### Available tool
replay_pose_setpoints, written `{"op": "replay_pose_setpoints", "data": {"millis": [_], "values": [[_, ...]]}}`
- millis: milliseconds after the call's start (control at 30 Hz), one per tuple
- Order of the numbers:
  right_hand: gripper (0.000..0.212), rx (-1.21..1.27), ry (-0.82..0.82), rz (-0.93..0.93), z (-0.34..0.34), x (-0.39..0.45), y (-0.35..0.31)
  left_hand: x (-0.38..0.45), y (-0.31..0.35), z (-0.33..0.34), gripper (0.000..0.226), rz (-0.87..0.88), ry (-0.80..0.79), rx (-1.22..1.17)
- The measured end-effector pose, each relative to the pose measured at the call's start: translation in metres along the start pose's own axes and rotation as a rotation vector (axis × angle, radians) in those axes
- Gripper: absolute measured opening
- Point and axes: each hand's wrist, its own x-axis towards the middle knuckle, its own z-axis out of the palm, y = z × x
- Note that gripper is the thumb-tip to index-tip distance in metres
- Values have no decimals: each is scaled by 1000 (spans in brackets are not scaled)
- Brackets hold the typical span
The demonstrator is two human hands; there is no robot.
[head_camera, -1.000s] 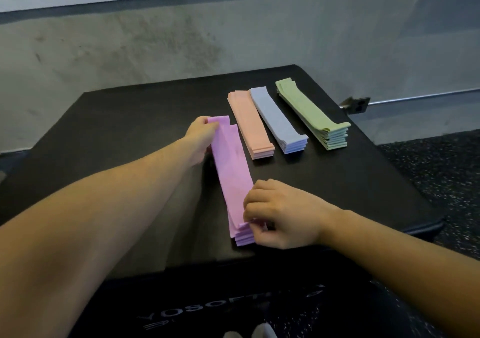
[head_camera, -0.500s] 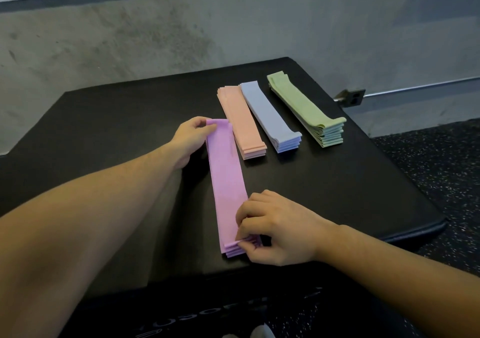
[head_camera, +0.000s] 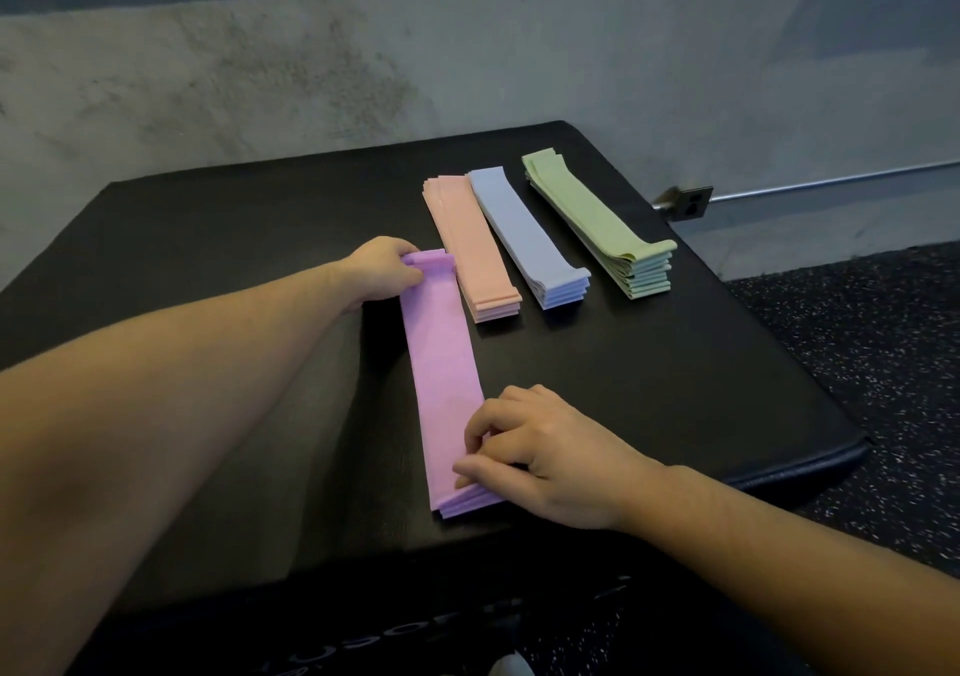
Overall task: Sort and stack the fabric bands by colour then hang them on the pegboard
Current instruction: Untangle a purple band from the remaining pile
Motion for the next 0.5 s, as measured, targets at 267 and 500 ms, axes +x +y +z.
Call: {"op": "replay_pose_setpoints", "data": {"millis": [267, 500], "values": [[42, -127, -158, -117, -13, -3, 1, 0, -4, -8, 25, 30, 30, 5], [30, -242, -159, -210, -16, 2, 5, -3, -15, -15, 29, -24, 38, -151]]}}
